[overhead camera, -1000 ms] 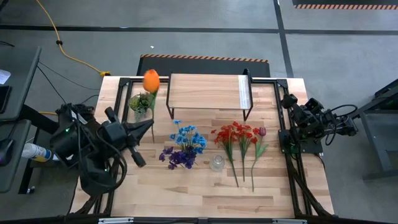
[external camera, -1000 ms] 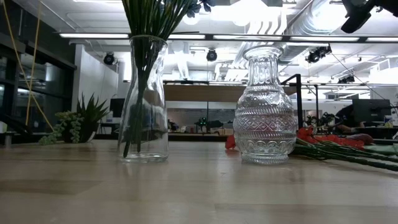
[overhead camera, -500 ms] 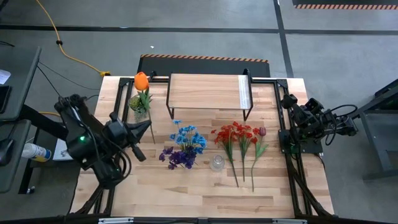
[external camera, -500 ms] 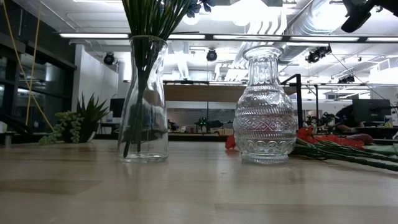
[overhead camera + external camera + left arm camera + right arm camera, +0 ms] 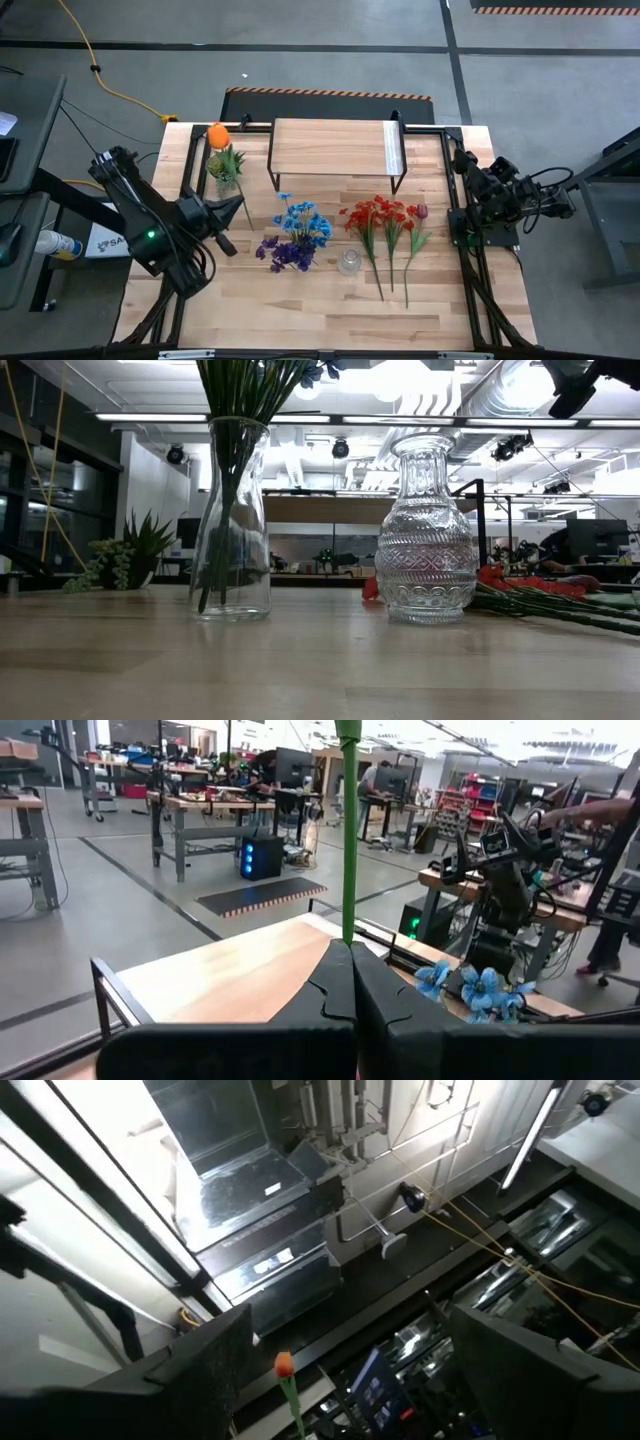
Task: Pick and place flowers into a vace then onto a shelf
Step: Put the orange flower into the left transparent flower vase
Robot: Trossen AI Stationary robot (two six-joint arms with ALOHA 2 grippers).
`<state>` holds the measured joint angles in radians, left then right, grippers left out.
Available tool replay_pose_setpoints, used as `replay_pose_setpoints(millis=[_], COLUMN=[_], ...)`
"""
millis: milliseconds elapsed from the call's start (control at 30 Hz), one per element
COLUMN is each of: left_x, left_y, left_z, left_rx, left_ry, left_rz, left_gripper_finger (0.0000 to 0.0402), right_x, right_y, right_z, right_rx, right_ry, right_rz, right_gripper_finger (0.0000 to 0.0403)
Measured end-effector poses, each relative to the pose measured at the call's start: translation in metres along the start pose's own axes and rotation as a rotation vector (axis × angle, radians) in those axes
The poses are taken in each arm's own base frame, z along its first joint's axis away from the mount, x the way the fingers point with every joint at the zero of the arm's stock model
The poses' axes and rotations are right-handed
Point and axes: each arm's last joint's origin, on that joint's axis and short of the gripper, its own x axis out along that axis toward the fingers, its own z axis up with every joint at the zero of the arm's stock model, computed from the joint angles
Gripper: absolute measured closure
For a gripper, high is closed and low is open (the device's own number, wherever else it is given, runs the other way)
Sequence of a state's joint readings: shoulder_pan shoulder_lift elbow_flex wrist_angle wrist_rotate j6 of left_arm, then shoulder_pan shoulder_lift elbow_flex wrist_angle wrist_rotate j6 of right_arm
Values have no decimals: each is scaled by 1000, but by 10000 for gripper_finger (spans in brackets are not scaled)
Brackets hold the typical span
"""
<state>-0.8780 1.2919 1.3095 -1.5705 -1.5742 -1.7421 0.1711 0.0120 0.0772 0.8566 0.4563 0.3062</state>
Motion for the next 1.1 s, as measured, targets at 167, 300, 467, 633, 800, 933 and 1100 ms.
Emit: replay_pose_setpoints(millis=[167,300,467,633,800,933,1100], left_x=[0,0,0,0,0,0,0], left_y=[6,12,14,13,10,4,-3], left_z=[-24,-41,-62,-81,-95,-104,-107], left_rx=[-58,-121,-200,-272,-343,-373,-368], left_ry=[1,1,3,4,4,3,1], left_rz=[0,0,1,1,2,2,2], left_gripper_finger=[381,381,381,381,381,381,381], right_x=[0,0,0,0,0,0,0], right_y=[0,0,0,-1,-1,-1,-2], right_z=[0,0,0,0,0,0,0], right_rx=[3,7,6,6,5,5,3], right_ry=[-3,-3,-5,-10,-13,-12,-11], right_rz=[-9,-9,-17,-35,-50,-49,-55], right_gripper_finger=[75,75,75,75,75,75,75])
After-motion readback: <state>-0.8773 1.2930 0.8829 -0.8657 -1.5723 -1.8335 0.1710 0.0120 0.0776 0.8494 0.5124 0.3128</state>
